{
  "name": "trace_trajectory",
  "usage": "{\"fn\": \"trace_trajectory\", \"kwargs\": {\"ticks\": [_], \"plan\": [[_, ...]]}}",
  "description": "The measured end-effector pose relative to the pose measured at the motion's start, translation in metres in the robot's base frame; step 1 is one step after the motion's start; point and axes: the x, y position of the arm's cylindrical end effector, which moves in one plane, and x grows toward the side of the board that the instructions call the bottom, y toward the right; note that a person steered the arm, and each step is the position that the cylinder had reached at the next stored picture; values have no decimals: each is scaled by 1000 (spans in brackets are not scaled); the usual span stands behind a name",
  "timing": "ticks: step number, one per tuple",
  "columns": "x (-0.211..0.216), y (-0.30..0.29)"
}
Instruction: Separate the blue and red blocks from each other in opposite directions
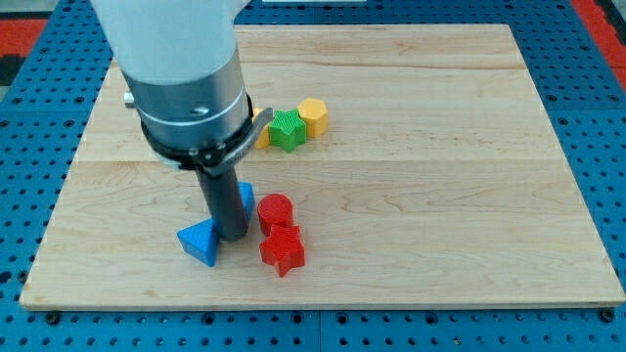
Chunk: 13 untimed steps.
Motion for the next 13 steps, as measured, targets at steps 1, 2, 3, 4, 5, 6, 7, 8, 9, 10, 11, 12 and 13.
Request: {"fn": "trace_trajectory", "kwargs": {"ticks": [1,2,3,4,5,6,7,8,9,10,11,12,13], "plan": [[-18,2],[-26,17],[-32,28],[-24,28],[-17,29],[-19,45],[-15,3],[13,-10],[32,1],[36,18],[49,18],[72,18],[83,27]]}}
